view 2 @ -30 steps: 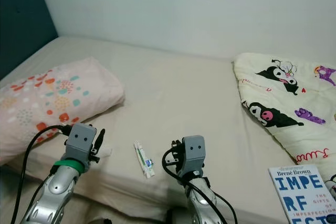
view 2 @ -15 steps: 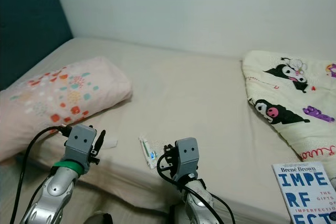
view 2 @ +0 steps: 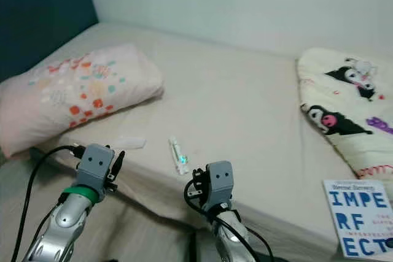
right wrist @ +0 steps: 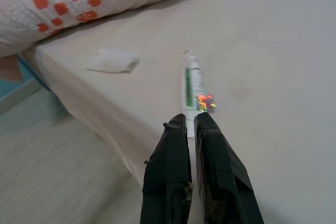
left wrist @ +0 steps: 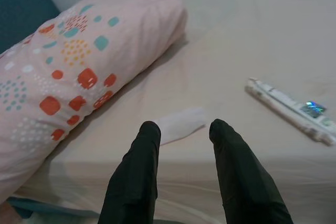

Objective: Clean up the room

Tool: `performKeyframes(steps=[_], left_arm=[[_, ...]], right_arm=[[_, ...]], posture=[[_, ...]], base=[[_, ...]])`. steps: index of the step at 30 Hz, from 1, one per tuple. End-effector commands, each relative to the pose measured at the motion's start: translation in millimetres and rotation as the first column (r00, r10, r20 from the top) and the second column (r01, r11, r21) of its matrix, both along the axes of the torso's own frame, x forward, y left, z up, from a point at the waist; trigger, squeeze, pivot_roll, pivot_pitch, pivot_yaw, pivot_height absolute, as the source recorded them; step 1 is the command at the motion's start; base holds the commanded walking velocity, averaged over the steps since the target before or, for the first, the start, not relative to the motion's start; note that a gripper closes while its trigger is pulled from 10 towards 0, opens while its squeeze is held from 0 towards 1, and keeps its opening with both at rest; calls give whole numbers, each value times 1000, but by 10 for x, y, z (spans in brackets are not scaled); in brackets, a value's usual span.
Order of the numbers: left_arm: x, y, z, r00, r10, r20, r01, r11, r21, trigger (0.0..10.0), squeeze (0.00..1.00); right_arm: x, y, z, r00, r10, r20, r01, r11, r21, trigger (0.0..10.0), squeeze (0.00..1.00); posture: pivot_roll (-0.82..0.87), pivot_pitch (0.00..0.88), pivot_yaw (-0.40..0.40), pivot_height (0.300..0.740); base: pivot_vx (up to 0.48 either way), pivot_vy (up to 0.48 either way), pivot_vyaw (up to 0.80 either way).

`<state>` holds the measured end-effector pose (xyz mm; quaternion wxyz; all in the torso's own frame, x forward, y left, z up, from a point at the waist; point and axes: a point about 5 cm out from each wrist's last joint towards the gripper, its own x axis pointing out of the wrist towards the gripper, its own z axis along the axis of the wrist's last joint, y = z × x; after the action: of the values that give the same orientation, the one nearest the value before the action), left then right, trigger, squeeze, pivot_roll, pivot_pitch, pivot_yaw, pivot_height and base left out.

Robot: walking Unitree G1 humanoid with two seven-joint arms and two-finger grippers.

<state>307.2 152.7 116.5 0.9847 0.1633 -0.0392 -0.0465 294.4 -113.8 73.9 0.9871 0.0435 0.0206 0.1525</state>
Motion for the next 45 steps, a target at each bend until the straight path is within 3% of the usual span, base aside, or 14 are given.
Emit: performKeyframes(steps=[1, 11, 14, 17, 18, 19, 20, 25, 29, 31, 34, 35, 37, 45], left_arm=[[-8, 19, -53, 1000, 8, -26, -7, 1000, 12, 10000, 0], [-20, 16, -51, 1000, 8, -29, -8, 1000, 13, 10000, 0], [-51, 11, -57, 1000, 7, -30, -6, 1000, 13, 10000, 0], [-61, 9, -58, 1000, 6, -31, -6, 1000, 13, 10000, 0], [-119, 5, -58, 999, 2, -36, -1, 1000, 14, 10000, 0], [-137, 5, -59, 999, 0, -38, 0, 1000, 15, 10000, 0], [-172, 13, -63, 999, 0, -42, 1, 1000, 17, 10000, 0], [-277, 60, -74, 998, 4, -57, -3, 1000, 24, 10000, 0], [-473, 156, -48, 997, 19, -77, -16, 999, 35, 10000, 0], [-500, 164, -38, 997, 20, -78, -18, 999, 36, 10000, 0], [-595, 170, 32, 996, 27, -82, -25, 999, 32, 10000, 0], [-622, 169, 58, 996, 29, -82, -27, 999, 28, 10000, 0], [-661, 164, 89, 996, 30, -82, -28, 999, 24, 10000, 0], [-857, 155, 281, 996, 35, -78, -34, 999, 11, 10000, 0]], right_arm=[[-6, -6, -11, 1000, -5, -5, 5, 1000, -4, 10000, 0], [75, -33, 81, 999, 17, 48, -15, 999, -49, 10000, 0], [242, -74, 130, 999, -3, 46, 5, 998, -58, 10000, 0], [287, -84, 137, 999, -11, 38, 13, 999, -52, 10000, 0], [427, -159, 129, 997, -73, -4, 73, 996, -56, 10000, 63], [464, -188, 127, 995, -95, -15, 94, 994, -62, 10000, 63], [497, -211, 124, 994, -103, -31, 101, 993, -62, 10000, 1000], [552, -247, 126, 993, -108, -55, 104, 992, -68, 10000, 1000], [625, -232, 170, 994, -85, -70, 81, 996, -48, 10000, 1000], [634, -225, 180, 994, -81, -69, 78, 996, -46, 10000, 1000], [689, -224, 212, 995, -81, -65, 75, 993, -94, 10000, 1000], [706, -232, 227, 995, -81, -65, 75, 992, -99, 10000, 39], [722, -248, 249, 995, -84, -57, 77, 991, -113, 10000, 0], [780, -371, 330, 990, -140, -26, 133, 973, -188, 10000, 0]], posture=[[-102, 119, 82, 624], [-94, 120, 80, 624], [-80, 140, 78, 624], [-80, 140, 78, 624], [-56, 179, 83, 624], [-56, 179, 83, 624], [-43, 200, 86, 624], [-18, 239, 92, 624], [20, 306, 101, 624], [20, 306, 101, 624], [35, 353, 102, 624], [41, 373, 103, 624], [47, 391, 104, 624], [82, 457, 111, 624]], base=[[0, 0, 0], [0, 0, 0], [0, 0, 0], [0, 0, 0], [0, 0, 0], [0, 0, 0], [0, 0, 0], [0, 0, 0], [0, 0, 0], [0, 0, 0], [0, 0, 0], [0, 0, 0], [0, 0, 0], [0, 0, 0]])
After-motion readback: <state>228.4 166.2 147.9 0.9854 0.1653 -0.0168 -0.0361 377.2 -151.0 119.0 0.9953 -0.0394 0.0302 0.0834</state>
